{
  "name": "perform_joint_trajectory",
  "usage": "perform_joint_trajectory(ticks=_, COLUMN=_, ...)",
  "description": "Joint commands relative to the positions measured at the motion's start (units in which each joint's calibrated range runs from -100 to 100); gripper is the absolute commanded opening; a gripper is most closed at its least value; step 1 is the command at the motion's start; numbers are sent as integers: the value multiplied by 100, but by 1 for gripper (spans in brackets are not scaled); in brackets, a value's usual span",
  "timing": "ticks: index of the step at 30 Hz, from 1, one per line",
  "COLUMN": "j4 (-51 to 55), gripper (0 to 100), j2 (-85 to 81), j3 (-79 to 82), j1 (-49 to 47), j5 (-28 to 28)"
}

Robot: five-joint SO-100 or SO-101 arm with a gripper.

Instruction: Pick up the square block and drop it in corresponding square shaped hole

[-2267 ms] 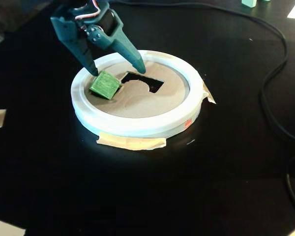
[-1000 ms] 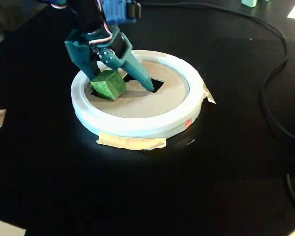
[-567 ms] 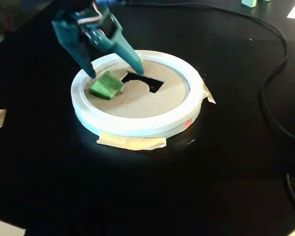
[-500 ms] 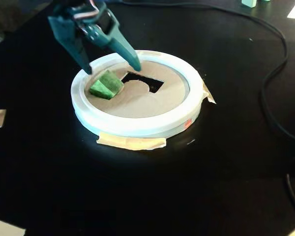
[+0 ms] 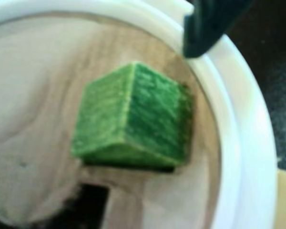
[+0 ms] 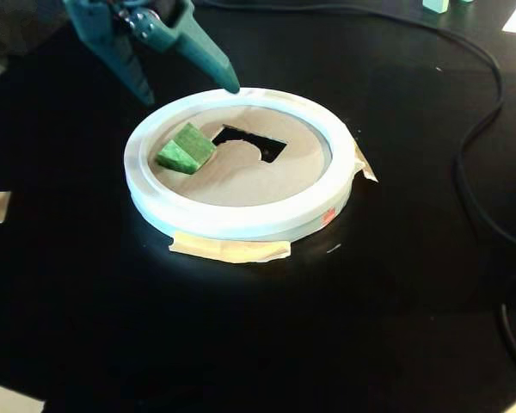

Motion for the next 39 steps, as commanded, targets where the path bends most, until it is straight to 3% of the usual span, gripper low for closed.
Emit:
perform_joint_trajectory(ticks=1, j4=-638, gripper=92, j2=288, j3=-150, j1=41, j5=-20)
perform_joint_trajectory(ticks=18, j4=-1661, gripper=91, j2=1255, j3=-104, j1=79, j5=20)
perform_joint_trajectory(ticks=32, j4=-1531, gripper=92, j2=1318, j3=-195, j1=178, j5=132)
perform_joint_trajectory(ticks=39, j4=-999, gripper=93, j2=368, j3=-104, j1=-21, j5=132)
